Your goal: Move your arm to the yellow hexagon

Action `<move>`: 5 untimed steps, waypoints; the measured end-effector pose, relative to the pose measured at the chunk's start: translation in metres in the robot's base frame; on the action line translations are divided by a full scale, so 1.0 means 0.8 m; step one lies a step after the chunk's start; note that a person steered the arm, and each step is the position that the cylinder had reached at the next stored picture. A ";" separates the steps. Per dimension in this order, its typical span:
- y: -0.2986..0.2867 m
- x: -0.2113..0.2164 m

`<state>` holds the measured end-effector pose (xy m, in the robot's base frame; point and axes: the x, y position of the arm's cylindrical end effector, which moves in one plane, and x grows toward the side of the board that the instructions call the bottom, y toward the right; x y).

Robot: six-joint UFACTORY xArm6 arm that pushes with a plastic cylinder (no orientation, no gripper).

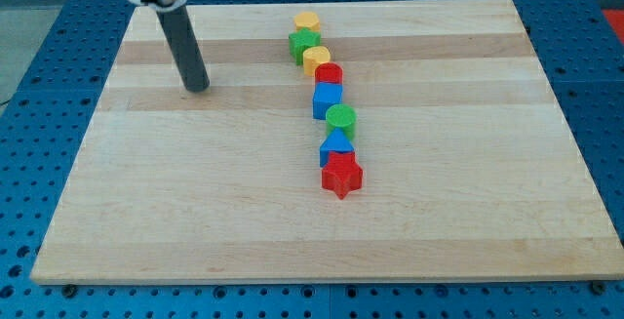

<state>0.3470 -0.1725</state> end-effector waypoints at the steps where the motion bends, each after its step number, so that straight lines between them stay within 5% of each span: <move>1: 0.000 -0.053; 3: 0.078 -0.151; 5: 0.152 -0.159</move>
